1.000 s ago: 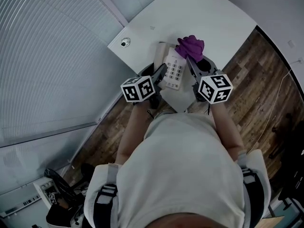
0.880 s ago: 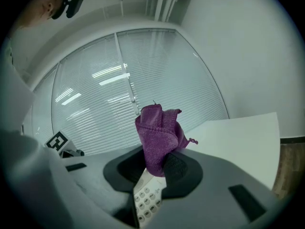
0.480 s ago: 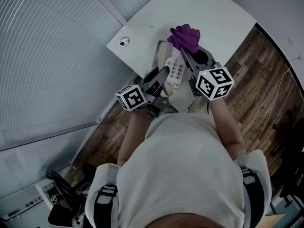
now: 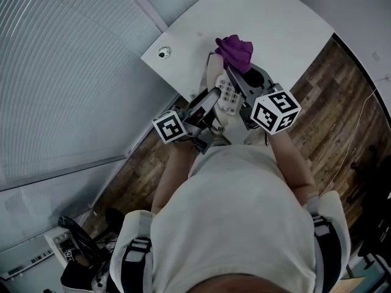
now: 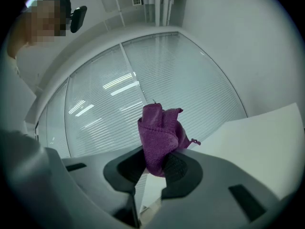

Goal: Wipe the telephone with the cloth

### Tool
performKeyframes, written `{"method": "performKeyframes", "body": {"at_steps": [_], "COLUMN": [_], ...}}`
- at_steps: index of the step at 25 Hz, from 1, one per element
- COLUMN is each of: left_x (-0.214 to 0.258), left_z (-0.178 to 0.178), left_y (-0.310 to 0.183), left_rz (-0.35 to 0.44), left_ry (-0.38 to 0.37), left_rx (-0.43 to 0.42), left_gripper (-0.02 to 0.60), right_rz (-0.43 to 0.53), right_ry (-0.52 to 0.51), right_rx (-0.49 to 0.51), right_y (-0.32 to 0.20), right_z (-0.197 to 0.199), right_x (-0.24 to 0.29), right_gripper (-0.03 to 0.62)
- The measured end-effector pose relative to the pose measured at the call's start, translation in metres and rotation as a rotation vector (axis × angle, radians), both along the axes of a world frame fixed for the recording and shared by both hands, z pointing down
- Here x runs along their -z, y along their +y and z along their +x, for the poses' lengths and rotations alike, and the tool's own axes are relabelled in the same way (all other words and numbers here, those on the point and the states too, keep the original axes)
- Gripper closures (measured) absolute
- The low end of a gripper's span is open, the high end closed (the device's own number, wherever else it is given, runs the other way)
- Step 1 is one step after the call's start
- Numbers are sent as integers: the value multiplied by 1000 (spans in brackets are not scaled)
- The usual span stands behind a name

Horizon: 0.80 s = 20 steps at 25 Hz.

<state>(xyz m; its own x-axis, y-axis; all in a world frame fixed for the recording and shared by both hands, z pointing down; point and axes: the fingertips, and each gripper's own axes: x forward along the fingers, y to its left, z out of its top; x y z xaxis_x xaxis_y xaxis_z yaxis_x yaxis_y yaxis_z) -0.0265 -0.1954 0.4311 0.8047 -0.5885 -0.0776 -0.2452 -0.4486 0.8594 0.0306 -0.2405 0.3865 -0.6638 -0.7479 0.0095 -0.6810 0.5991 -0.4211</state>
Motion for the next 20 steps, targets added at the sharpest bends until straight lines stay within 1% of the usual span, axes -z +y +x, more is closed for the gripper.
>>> {"method": "performKeyframes", "body": {"at_steps": [3, 6, 7, 20], "left_x": [0, 5, 6, 15], "left_z": [-1, -1, -1, -4], "left_y": [1, 3, 4, 2], "left_rz": [-6, -47, -50, -39], "left_ry": [9, 83, 97, 135], "left_rx": [-3, -2, 1, 33], "left_gripper": [371, 371, 371, 371], "right_rz": [-2, 4, 7, -7], "right_ry": [-12, -8, -7, -17], "right_rx": [20, 49, 58, 138], "right_y": [4, 8, 10, 30], "right_z": [-6, -13, -15, -23], "right_x": [-1, -1, -1, -6], "right_gripper": [505, 504, 503, 504]}}
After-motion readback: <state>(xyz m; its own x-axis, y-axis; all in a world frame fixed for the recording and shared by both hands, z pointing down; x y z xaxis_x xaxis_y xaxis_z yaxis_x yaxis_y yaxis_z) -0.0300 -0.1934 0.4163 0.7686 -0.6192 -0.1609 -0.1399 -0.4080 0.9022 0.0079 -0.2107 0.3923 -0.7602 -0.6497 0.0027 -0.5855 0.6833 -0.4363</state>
